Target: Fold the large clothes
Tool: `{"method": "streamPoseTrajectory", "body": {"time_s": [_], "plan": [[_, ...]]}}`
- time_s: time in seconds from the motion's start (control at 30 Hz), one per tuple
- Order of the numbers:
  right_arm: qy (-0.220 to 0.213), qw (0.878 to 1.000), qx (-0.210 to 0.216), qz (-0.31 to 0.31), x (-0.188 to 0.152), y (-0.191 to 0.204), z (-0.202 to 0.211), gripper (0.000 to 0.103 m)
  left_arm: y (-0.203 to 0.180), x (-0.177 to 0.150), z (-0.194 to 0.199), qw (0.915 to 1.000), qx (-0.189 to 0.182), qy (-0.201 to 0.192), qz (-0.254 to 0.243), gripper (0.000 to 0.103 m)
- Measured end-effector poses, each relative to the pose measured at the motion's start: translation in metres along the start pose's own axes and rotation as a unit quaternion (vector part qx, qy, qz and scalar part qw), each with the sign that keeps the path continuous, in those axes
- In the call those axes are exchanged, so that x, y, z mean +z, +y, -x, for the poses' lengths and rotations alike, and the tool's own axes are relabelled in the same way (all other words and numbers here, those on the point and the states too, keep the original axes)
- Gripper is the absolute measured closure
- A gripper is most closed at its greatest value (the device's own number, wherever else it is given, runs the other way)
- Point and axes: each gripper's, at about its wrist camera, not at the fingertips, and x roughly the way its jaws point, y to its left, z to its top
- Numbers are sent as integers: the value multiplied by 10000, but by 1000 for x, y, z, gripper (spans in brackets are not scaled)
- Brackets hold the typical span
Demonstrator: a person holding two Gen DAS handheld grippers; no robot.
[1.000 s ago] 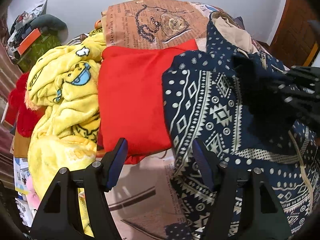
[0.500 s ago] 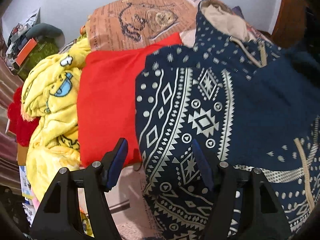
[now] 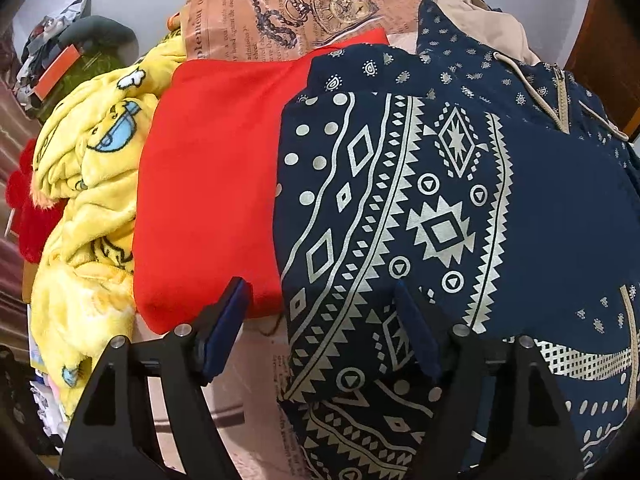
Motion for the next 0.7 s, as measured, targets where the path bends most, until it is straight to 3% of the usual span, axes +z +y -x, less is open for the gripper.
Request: {"method": "streamPoseTrajectory", "body": {"time_s": [0.1, 0.2, 0.33, 0.37, 0.5, 0.7], "plan": [[7, 10000, -22, -82, -4, -6, 4, 91, 1, 1, -1, 10000, 7, 2, 55, 24], [19, 9998, -177, -116, -5, -7, 12, 80, 4, 1, -1, 9999, -38, 30, 111, 24], [70, 9991, -325, -245, -6, -13, 24, 41, 2, 2, 5, 10000, 51, 78, -13, 25], [2, 9989, -359, -285, -6, -14, 30, 36, 0, 3, 9, 9999, 103, 56, -88, 25], [-155, 9987, -287, -400, -2, -22, 54, 33, -12, 7, 34, 9992, 91, -147, -363, 25], [-595, 9963, -314, -538, 1, -41, 96, 31, -38, 26, 88, 9949, -73, -783, -625, 25]]}}
